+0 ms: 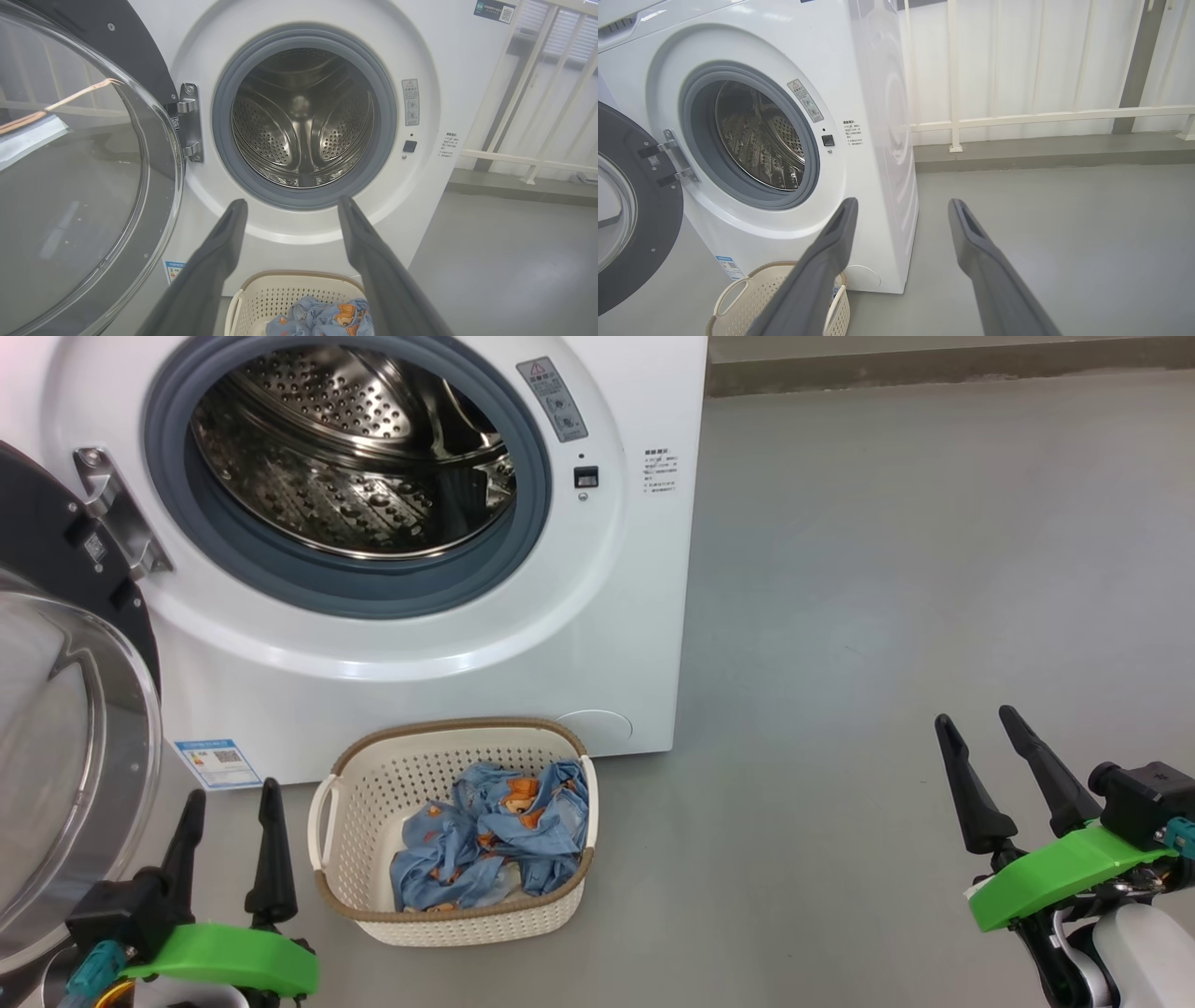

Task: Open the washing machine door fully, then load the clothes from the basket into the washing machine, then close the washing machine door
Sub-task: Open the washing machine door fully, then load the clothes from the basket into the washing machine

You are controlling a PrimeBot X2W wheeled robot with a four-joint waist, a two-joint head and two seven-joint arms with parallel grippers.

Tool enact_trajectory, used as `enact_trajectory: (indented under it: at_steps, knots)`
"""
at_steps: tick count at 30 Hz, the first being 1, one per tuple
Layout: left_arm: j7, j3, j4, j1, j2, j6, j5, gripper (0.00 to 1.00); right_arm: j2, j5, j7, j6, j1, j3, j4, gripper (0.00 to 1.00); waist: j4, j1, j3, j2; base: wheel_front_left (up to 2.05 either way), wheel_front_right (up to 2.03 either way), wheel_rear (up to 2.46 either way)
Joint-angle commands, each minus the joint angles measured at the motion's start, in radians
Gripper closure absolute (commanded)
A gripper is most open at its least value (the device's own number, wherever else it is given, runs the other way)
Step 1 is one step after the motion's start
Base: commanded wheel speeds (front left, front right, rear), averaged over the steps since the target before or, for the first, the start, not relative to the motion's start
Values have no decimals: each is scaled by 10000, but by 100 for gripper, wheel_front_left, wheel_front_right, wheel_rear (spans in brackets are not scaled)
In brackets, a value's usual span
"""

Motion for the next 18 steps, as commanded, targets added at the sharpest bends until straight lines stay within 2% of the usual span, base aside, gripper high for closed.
enact_trajectory:
  at_steps: [1, 18]
  knots:
    - [-104, 380, -195, -175, 168, -64, 106, 0, -185, -158, -122, 58, -195, 105, -247, 0, 9, 0, 11, 0, 0, 0, 0]
    - [-105, 608, -48, -274, 74, -244, 319, 0, -120, -149, -122, 58, -158, -15, -221, 0, 75, 0, 69, 0, 1, -1, 0]
